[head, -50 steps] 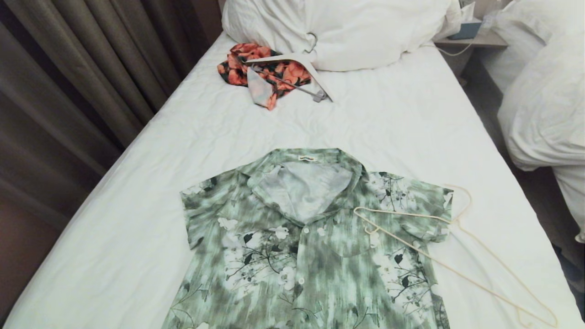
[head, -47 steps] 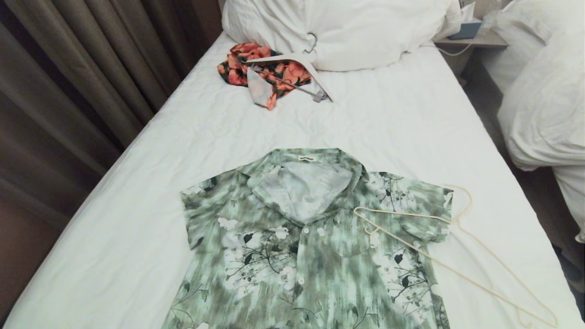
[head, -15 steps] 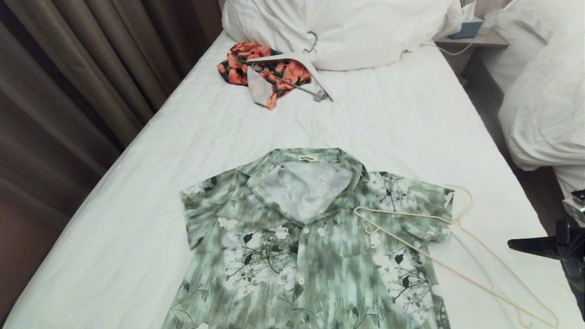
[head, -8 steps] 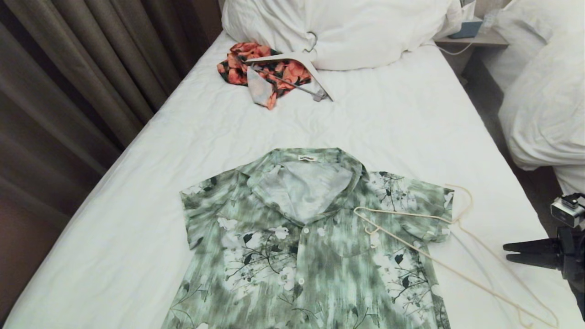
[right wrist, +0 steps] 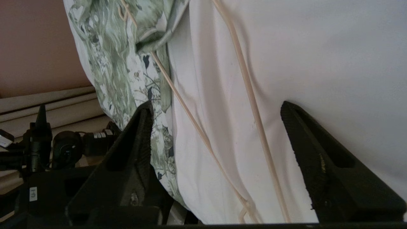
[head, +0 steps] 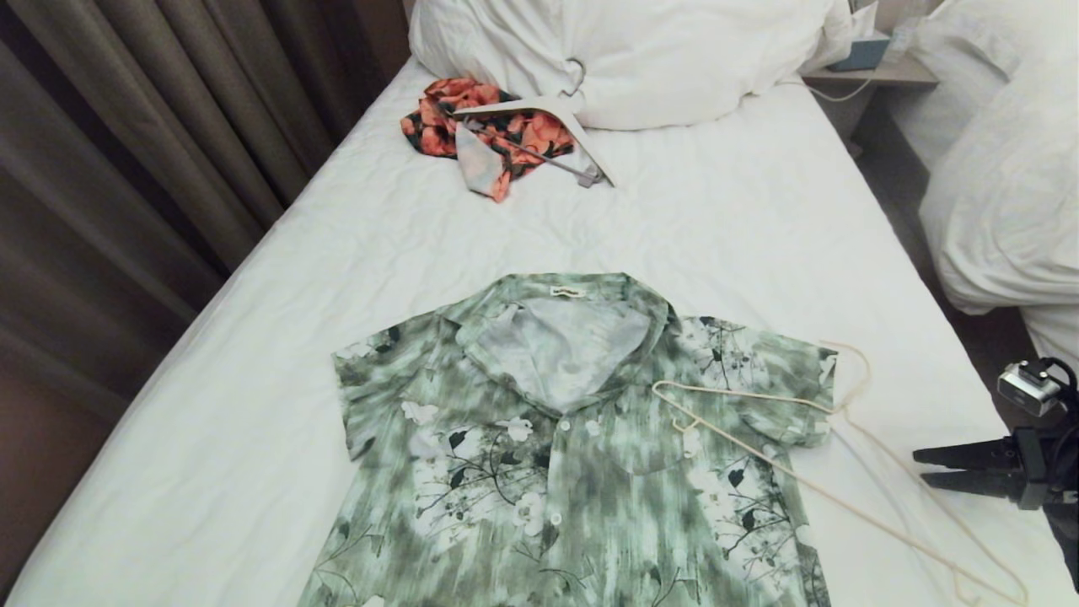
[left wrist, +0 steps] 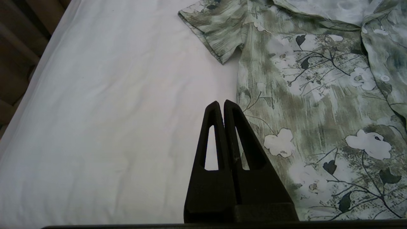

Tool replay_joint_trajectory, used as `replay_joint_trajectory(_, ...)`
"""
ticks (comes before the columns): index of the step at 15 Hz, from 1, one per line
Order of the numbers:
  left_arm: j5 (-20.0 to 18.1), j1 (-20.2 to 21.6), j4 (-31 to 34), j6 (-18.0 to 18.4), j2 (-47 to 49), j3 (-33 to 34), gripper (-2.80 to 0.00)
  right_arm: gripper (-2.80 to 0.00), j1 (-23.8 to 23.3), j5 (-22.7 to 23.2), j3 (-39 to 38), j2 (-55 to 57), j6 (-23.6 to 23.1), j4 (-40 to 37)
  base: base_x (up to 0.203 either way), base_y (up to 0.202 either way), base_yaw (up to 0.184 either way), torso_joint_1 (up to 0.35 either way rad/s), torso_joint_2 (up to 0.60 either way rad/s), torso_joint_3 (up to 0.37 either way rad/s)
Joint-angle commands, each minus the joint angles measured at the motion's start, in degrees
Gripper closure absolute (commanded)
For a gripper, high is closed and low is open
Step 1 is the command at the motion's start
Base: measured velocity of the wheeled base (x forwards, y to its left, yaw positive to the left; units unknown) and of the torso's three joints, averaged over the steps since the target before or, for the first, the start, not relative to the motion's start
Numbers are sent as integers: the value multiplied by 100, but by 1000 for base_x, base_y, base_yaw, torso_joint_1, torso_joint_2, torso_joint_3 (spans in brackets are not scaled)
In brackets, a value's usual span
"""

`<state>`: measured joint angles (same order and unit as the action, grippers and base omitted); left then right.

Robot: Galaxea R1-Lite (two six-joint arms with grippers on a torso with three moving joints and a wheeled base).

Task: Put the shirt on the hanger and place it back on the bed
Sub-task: Lift the shirt and hanger

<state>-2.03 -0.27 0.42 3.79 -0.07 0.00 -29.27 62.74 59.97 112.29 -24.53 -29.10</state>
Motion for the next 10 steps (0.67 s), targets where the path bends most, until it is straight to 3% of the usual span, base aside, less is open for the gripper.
replay_joint_trajectory(1,1,0,2,-1,-1,0,0,-280,0,57,87,-6,-8,-36,0,0,0,0,0,0)
replay_joint_trajectory(10,1,0,2,-1,-1,4,0,-280,654,300,89,262,-264,64,0,0,0,0,0,0)
